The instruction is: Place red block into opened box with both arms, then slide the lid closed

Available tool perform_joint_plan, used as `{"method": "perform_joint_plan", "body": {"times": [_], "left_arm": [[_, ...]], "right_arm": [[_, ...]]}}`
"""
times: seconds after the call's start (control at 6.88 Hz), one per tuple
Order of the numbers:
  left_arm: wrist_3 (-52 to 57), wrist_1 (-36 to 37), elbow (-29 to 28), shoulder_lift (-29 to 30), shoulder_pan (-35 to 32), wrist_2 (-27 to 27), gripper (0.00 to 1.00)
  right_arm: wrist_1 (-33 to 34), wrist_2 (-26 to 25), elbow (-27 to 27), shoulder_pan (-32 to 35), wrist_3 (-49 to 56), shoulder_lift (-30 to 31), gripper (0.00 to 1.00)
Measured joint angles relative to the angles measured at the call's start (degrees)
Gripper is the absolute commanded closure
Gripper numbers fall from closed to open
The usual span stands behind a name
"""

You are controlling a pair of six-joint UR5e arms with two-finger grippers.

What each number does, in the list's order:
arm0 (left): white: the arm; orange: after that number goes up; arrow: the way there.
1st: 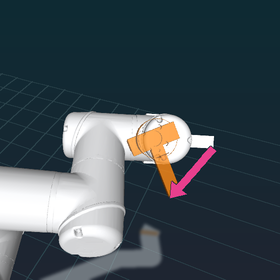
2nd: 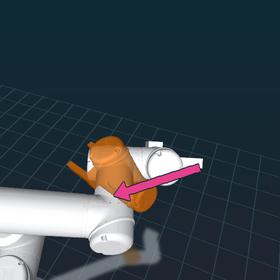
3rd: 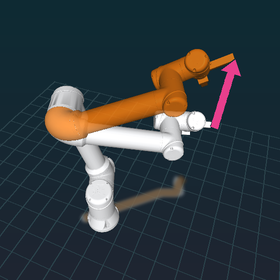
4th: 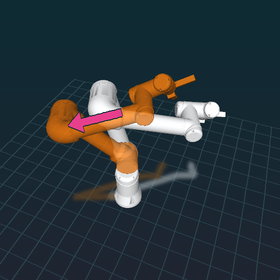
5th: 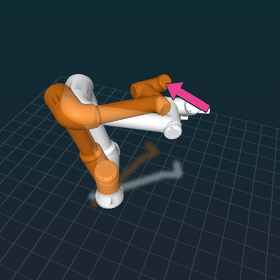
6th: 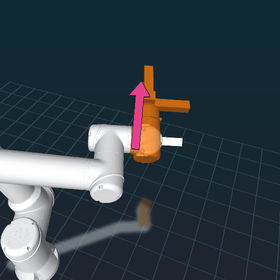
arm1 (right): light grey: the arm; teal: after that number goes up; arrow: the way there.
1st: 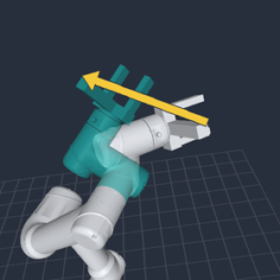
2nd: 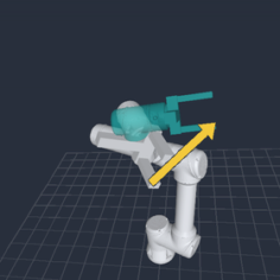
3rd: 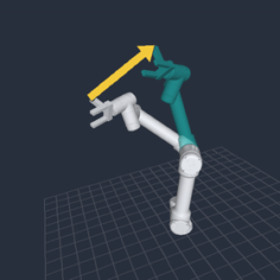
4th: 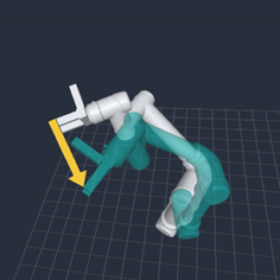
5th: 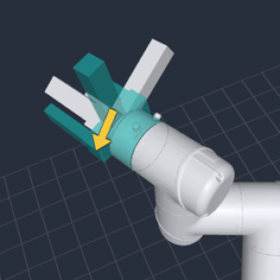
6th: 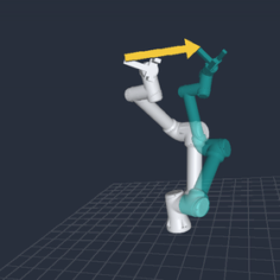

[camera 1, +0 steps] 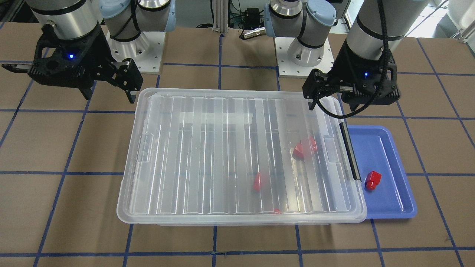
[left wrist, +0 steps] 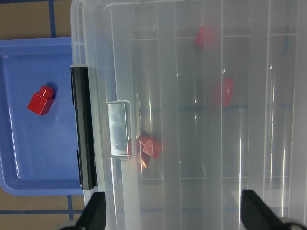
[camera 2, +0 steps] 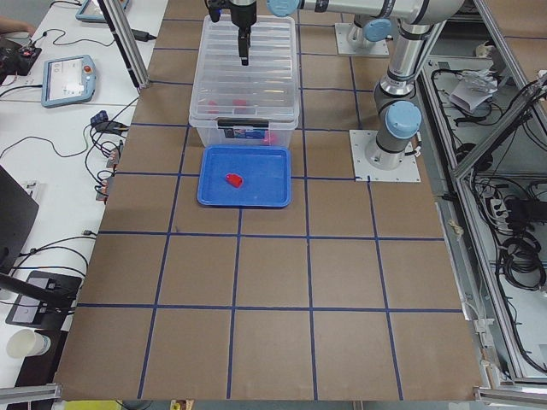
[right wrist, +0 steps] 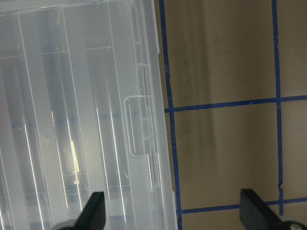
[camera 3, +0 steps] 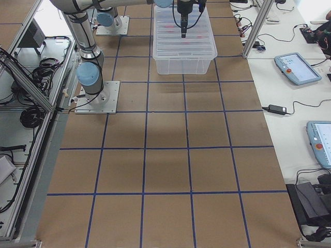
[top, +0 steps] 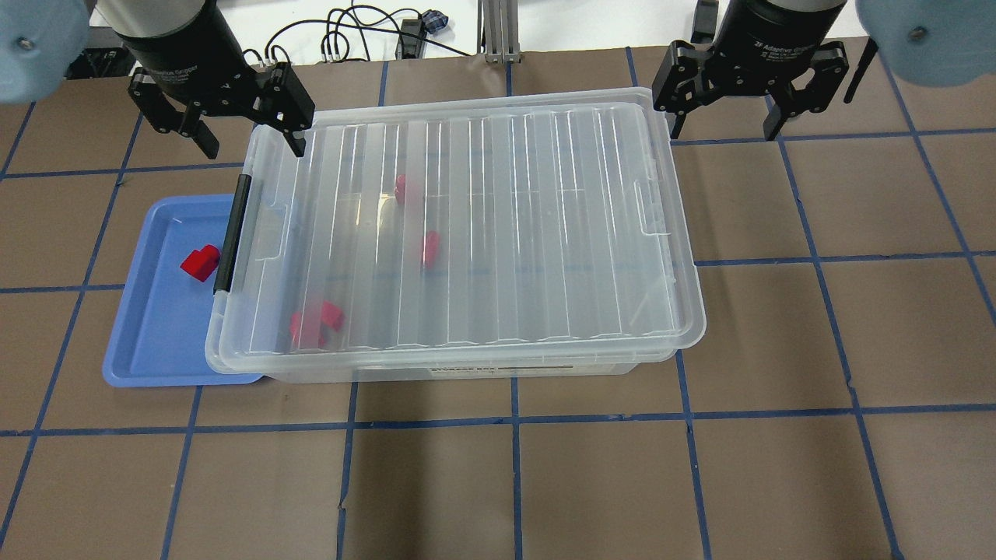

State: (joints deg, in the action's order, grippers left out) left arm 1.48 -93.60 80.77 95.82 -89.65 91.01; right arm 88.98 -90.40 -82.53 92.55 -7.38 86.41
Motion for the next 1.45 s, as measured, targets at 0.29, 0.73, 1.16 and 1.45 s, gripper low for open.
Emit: {"method": "perform_joint_plan", "body": {"times": [0.29,0.73,1.16,1.45], "left_arm": [[0.0,0.0,0.0,0.0,0.1,-0.1,0.00],[0.0,0.0,-0.1,0.1,0.1,-0.1,0.00],[0.1,0.1,-0.2,0.1,0.6,-1.1,0.00],[0.4,0.1,0.0,0.0,0.5,-1.0,0.00]], "right_arm": [[0.0,0.0,0.0,0.0,0.0,0.0,0.00],[0.2,-0.1,-0.1,0.1,0.0,0.0,0.00],[4.9,-0.3,-5.1,0.6,0.5,-0.1,0.00],[16.9,-0.8,-15.0,0.5,0.7,-0.7,0.00]]}}
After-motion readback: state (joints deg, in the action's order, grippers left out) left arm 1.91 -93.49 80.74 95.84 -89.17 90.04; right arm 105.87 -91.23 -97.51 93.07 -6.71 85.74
